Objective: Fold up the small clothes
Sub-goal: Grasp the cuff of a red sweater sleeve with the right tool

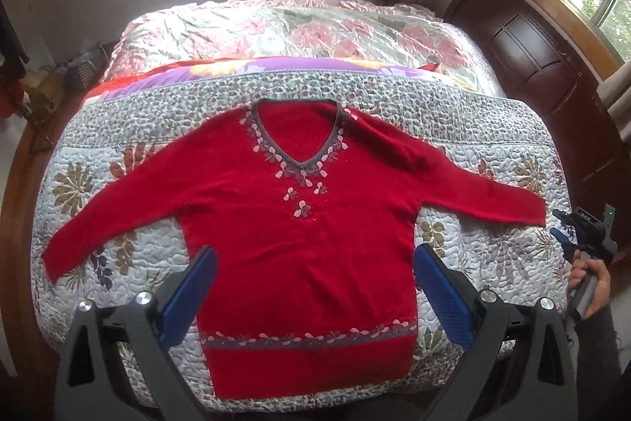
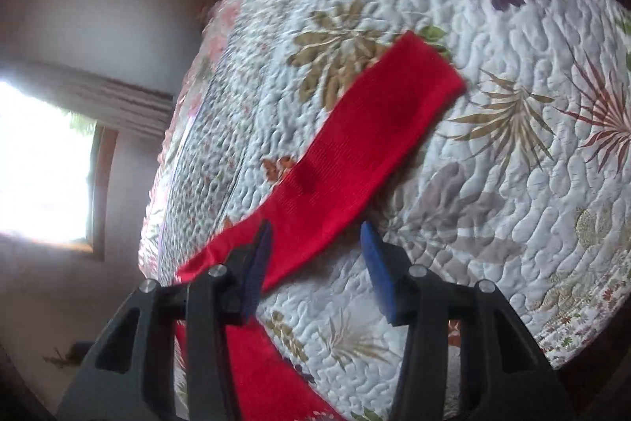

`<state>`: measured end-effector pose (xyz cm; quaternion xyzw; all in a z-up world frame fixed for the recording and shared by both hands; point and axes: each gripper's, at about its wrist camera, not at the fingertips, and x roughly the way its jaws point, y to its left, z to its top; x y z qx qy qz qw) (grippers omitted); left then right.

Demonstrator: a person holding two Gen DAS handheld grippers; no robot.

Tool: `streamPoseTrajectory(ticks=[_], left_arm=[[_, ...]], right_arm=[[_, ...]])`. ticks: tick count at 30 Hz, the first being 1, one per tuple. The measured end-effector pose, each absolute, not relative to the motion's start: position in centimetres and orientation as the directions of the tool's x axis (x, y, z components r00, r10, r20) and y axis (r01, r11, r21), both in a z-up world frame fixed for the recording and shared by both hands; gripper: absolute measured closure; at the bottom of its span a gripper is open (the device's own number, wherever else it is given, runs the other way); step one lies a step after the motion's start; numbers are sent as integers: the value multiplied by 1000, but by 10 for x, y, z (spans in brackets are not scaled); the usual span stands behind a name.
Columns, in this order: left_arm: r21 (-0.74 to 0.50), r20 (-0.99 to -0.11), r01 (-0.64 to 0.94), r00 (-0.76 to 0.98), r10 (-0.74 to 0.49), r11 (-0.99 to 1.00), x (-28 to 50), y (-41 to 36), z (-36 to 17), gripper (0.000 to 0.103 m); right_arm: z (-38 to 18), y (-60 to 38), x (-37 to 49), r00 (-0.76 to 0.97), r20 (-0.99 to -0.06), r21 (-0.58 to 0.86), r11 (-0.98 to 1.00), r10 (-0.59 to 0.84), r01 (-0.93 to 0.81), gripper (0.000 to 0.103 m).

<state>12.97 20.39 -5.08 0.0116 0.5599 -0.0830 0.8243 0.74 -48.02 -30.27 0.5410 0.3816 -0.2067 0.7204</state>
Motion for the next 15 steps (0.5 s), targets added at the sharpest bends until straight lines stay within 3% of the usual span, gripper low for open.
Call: streamPoseTrajectory(ticks=[8, 15], left_arm=[[-36, -952, 115, 297, -69, 993, 132, 186, -70, 4], [-25, -956, 98, 288, -52, 995, 134, 178, -73, 4]], right_arm=[[-371, -564, -1, 678, -729, 682, 8, 89, 732, 59], [-393, -587, 4, 655, -751, 656, -19, 86, 754, 63]])
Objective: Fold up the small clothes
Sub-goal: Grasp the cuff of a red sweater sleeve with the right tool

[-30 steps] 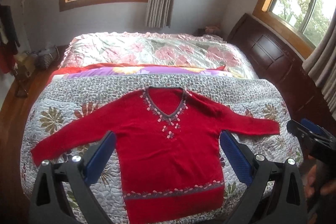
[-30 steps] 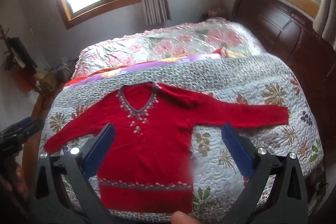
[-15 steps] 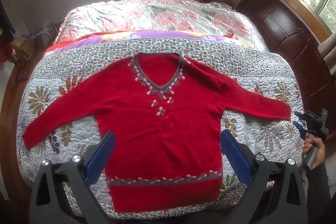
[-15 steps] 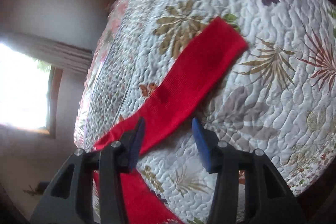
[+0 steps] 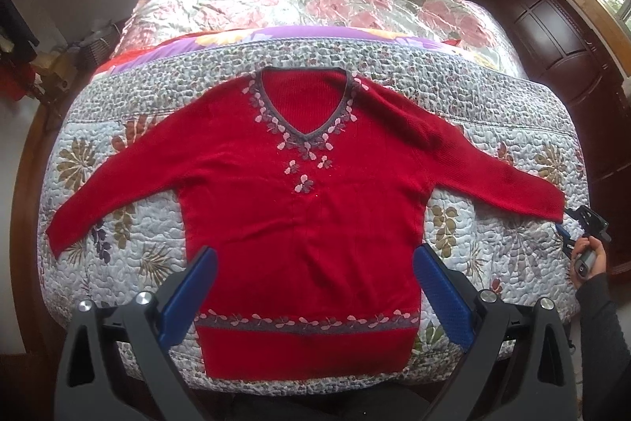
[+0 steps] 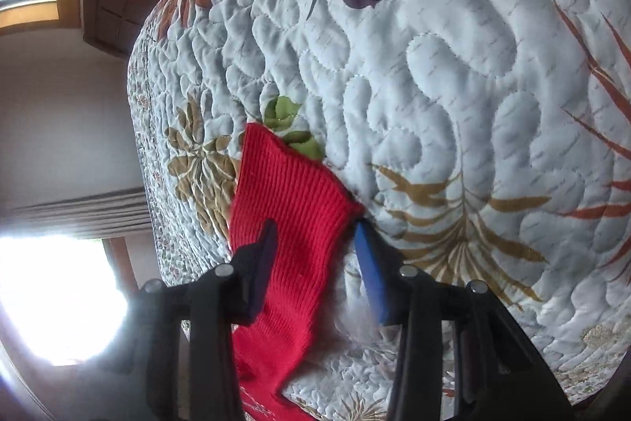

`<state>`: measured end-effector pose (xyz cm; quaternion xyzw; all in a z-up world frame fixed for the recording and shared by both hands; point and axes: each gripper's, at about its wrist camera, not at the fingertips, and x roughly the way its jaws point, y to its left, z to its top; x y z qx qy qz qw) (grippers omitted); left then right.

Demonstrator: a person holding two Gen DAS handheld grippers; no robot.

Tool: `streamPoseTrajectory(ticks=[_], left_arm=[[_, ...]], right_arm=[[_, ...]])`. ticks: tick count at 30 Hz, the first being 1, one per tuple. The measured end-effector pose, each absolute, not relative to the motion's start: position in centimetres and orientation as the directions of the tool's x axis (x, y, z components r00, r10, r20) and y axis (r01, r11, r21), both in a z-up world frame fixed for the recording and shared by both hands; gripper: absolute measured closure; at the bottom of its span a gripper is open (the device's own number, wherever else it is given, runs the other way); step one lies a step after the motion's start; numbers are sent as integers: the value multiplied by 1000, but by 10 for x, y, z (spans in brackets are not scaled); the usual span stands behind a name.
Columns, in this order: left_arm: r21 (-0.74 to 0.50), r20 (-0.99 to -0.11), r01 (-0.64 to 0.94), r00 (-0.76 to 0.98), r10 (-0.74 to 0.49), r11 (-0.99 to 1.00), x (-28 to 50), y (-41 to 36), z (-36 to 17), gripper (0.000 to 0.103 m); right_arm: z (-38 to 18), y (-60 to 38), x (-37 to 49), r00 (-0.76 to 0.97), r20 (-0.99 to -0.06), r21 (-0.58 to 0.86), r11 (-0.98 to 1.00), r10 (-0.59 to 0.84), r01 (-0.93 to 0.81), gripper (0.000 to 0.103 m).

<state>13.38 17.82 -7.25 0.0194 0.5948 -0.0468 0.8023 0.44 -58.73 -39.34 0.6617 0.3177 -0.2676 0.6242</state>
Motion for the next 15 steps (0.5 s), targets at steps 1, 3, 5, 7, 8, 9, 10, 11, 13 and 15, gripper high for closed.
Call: streamPoseTrajectory(ticks=[1, 3, 5, 7, 8, 9, 10, 11, 13, 15], left_arm=[[-25, -956, 96, 287, -52, 995, 134, 178, -73, 4], [-26, -957, 90, 284, -51, 996, 134, 177, -74, 4], [-28, -959, 86, 280, -51, 996, 133, 177, -75, 4], [-39, -960, 82, 275, -60, 996, 131, 180, -76, 4], [-48, -960, 76, 271, -67, 996, 130, 183, -77, 4], [-58, -961, 66, 268, -74, 996, 129, 186, -78, 4], [-69, -961, 54, 263, -81, 996, 128, 190, -79, 4], [-81, -963, 34, 257, -87, 996, 127, 195, -80, 4], [-101, -964, 1, 246, -98, 995, 126, 204, -82, 4], [-122, -963, -31, 247, -111, 992, 123, 216, -82, 4]], right_arm=[[-396, -591, 6, 655, -751, 656, -18, 87, 755, 63], [-397, -595, 10, 658, -748, 659, -17, 90, 752, 61], [-397, -596, 13, 659, -747, 661, -7, 89, 751, 60], [-396, -598, 17, 648, -756, 652, 12, 87, 758, 70], [-394, -598, 18, 645, -760, 649, 31, 81, 760, 92], [-394, -597, 16, 644, -761, 648, 52, 77, 760, 97], [-391, -597, 16, 644, -762, 648, 67, 70, 759, 97], [-388, -597, 18, 648, -758, 652, 78, 69, 754, 97], [-378, -594, 18, 653, -755, 656, 108, 62, 747, 97], [-362, -588, 24, 659, -750, 659, 159, 56, 736, 97]])
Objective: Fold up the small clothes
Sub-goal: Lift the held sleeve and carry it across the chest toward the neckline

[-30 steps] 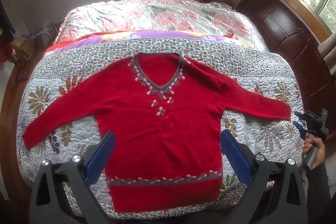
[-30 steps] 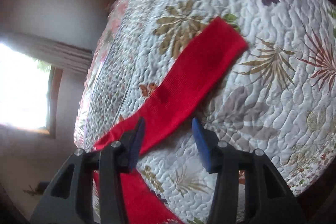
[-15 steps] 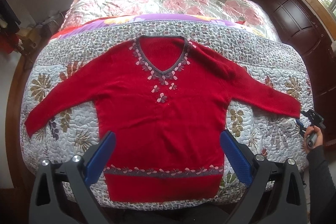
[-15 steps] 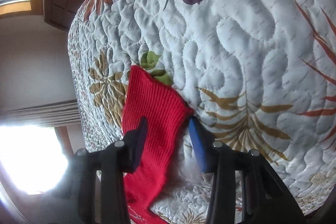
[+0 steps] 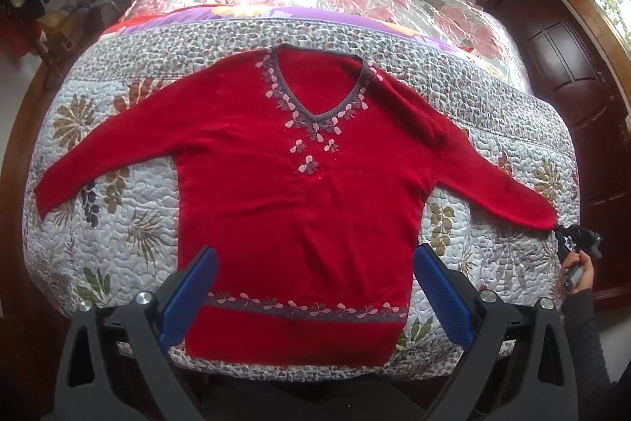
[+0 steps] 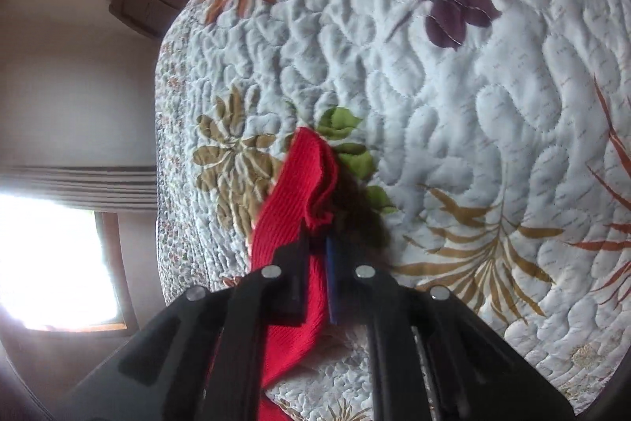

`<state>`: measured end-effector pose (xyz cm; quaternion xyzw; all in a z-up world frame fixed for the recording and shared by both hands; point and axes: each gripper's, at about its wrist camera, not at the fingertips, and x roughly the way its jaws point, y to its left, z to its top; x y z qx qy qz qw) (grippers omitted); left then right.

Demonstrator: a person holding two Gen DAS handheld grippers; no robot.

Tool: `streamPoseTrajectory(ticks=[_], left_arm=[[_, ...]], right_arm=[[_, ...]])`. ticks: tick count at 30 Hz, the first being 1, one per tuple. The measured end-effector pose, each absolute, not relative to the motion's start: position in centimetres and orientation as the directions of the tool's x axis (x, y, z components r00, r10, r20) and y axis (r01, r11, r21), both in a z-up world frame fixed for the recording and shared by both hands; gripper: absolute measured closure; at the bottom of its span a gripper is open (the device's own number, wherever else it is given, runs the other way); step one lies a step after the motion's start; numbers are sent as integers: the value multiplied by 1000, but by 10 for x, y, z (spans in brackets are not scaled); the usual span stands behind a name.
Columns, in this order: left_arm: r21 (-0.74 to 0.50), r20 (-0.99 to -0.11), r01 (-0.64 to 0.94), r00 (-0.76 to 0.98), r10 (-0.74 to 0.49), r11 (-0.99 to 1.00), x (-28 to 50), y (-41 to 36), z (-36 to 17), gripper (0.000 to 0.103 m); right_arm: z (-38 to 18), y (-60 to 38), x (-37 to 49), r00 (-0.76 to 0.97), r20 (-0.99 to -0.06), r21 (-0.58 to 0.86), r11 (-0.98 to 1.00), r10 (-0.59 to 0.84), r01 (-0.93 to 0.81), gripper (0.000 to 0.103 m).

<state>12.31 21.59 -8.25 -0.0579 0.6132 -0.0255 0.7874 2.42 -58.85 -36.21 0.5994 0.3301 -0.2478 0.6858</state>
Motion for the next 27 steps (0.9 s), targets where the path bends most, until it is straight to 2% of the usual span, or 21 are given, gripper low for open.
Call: streamPoseTrajectory(ticks=[8, 17, 27], left_arm=[[-181, -952, -83, 267, -153, 980, 115, 255, -83, 4], [-237, -934, -114, 300, -194, 965, 113, 294, -85, 4], [-283, -923, -139, 307, -230, 949, 118, 335, -97, 4]], right_arm=[[-289, -548, 62, 690, -723, 647, 379, 30, 662, 97], [-216, -463, 114, 702, -712, 555, 631, 22, 543, 97], [-160, -356, 162, 735, -676, 492, 779, 59, 390, 97]])
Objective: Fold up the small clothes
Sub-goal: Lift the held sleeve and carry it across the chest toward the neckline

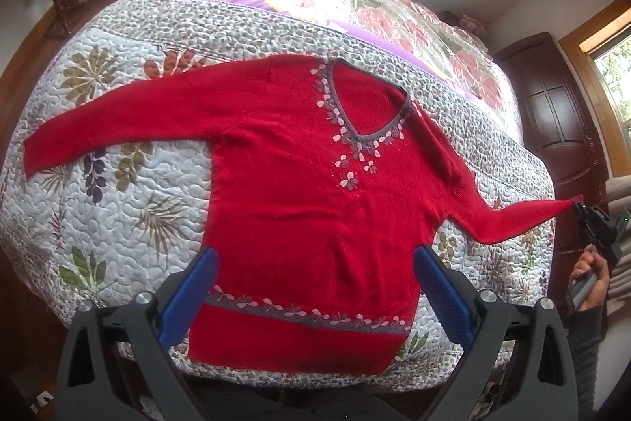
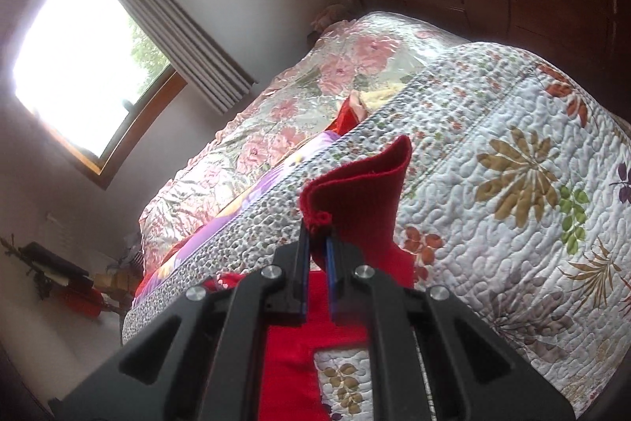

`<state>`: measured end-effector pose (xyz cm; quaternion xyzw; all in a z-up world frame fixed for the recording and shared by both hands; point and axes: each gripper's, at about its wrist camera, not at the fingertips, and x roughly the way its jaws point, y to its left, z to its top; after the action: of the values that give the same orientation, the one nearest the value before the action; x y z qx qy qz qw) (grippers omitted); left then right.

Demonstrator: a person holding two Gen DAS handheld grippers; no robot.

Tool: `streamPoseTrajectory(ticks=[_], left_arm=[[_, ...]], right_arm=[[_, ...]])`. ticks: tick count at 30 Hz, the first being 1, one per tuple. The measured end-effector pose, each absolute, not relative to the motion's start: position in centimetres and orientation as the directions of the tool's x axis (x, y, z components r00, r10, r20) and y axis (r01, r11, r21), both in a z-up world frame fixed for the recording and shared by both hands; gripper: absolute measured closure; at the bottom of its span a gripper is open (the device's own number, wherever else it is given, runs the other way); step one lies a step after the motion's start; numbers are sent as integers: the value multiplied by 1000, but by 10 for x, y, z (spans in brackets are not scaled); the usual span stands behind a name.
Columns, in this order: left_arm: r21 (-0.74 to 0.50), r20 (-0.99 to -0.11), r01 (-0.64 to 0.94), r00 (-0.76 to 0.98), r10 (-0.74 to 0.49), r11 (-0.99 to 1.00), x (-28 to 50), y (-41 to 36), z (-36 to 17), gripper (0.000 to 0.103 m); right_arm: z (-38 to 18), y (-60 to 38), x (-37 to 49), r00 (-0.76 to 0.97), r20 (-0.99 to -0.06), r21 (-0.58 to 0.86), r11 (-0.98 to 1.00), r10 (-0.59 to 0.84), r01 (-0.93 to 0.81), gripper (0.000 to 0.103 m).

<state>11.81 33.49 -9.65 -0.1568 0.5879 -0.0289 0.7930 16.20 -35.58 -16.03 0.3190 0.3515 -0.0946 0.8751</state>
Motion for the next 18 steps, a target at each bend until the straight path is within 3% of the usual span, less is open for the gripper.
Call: streamPoseTrajectory(ticks=[9, 18], left_arm=[[-322, -906, -136, 332, -263, 937, 135, 371, -102, 4], [-349, -899, -111, 320, -299, 930, 159, 404, -119, 4]], right_arm=[[-145, -255, 209, 726, -676, 439, 861, 129, 257, 98], [-166, -154, 251, 677, -702, 420, 897, 223, 139, 98]])
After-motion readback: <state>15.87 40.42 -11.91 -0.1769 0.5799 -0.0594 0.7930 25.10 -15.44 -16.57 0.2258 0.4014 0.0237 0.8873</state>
